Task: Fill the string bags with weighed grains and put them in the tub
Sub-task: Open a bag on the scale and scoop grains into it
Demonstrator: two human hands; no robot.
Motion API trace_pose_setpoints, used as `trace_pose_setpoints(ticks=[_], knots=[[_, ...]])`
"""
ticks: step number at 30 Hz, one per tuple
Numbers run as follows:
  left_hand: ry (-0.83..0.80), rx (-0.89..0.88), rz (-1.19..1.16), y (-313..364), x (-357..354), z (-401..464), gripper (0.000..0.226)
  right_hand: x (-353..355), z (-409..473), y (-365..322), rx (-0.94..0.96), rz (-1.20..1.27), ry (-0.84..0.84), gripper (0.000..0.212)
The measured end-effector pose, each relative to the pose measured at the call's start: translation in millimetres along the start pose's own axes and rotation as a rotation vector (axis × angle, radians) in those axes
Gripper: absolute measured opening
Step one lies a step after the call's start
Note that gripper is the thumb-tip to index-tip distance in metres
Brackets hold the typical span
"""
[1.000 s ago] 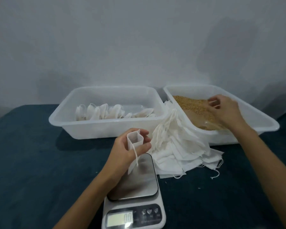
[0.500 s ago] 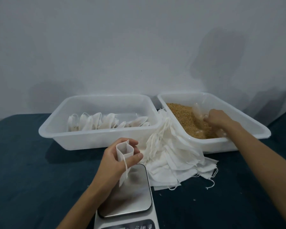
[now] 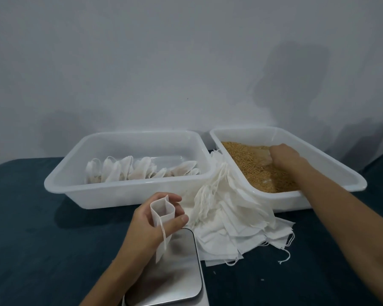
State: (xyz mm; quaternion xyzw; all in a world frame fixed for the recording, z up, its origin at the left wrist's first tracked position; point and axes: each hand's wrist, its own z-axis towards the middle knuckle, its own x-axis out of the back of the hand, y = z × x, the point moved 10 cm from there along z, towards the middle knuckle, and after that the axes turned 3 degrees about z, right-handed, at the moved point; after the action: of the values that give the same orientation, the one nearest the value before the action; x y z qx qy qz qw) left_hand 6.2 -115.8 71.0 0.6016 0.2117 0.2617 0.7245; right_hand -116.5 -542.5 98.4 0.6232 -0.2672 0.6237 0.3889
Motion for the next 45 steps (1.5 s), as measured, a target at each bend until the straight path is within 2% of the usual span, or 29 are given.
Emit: trace_pose_setpoints(ticks=[4, 8, 14, 18, 24, 29, 34, 37, 40, 45], knots=[[-0.01, 0.008, -0.013, 0, -3, -1, 0.034, -2, 4, -18, 0.073, 0.026, -0.02, 0.017], [0.002, 0.013, -0.032, 0, -1, -1, 0.03, -12, 3, -10, 0.069, 0.055, -0.051, 0.006], [-0.01, 0.002, -0.01, 0, -3, -1, 0.033, -19, -1, -1, 0.174, 0.184, -0.062, 0.014], [-0.003, -0.006, -0.02, 0, 0, -1, 0.031, -20, -10, 12, 0.171, 0.249, -0.066, 0.024], [-0.017, -0.017, -0.009, 0, -2, -1, 0.031, -26, -27, 37, 0.138, 0.283, -0.071, 0.021], [-0.029, -0.025, 0.008, -1, -2, -3, 0.032, -22, -39, 51, 0.109, 0.209, -0.084, 0.017], [-0.022, -0.03, -0.011, 1, -2, -3, 0.031, -9, -55, 60, 0.122, 0.171, -0.031, 0.003], [-0.023, -0.041, -0.011, 3, -1, -3, 0.032, 2, -65, 61, 0.136, 0.158, 0.01, 0.014], [-0.024, -0.042, -0.013, 2, -1, -2, 0.032, 11, -71, 55, 0.167, 0.255, 0.052, 0.02], [-0.025, -0.039, 0.017, 0, 1, 0, 0.036, 29, -92, 28, 0.285, 0.463, 0.115, 0.006]])
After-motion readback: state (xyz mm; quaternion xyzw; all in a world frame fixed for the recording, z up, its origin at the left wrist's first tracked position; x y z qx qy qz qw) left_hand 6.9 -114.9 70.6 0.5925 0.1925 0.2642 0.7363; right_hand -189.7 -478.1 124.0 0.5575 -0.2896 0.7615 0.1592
